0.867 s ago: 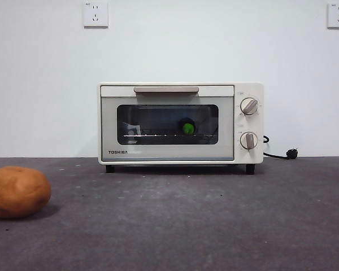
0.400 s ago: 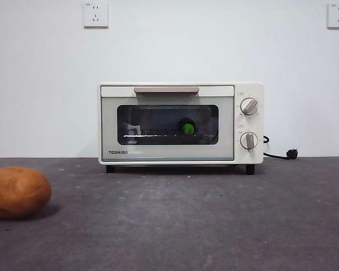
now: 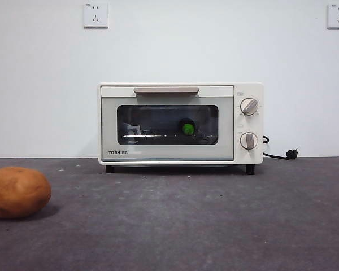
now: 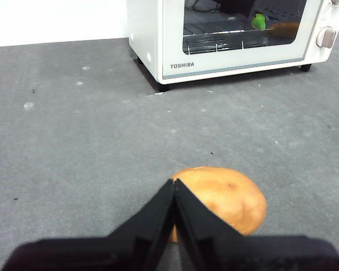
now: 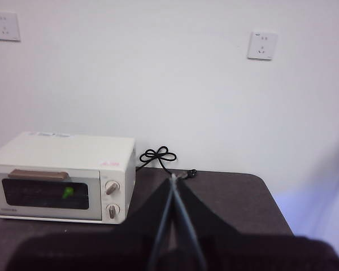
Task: Take the eggplant from the table,put the eggplant in the oven
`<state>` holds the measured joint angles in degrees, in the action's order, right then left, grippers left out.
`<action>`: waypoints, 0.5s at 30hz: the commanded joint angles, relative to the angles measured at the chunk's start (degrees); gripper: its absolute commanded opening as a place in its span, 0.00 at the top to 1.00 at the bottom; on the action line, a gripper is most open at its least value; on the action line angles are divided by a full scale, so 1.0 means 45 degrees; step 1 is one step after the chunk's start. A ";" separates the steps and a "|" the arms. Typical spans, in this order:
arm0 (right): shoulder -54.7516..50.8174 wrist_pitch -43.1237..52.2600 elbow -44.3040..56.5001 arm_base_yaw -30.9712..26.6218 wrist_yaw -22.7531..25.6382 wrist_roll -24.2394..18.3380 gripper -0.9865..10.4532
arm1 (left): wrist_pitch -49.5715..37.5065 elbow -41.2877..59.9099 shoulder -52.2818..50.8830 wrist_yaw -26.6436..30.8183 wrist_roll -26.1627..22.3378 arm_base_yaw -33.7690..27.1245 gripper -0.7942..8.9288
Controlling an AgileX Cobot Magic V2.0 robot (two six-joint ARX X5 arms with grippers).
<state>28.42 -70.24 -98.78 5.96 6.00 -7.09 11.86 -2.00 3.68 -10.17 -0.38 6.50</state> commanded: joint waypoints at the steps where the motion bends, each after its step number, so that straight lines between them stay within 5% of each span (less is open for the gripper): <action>1: -0.1005 0.0806 0.1540 -0.0151 -0.0112 0.0010 0.91 | -0.0131 0.0165 0.0005 -0.0063 0.0087 -0.0044 0.92; 15: -0.5518 1.0914 1.4241 -0.1409 -0.3211 0.1341 0.91 | -0.0126 0.0165 0.0010 -0.0063 0.0087 -0.0044 0.92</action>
<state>4.38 -23.24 -39.22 -0.12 -7.88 -2.74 11.84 -2.00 3.68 -10.17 -0.38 6.50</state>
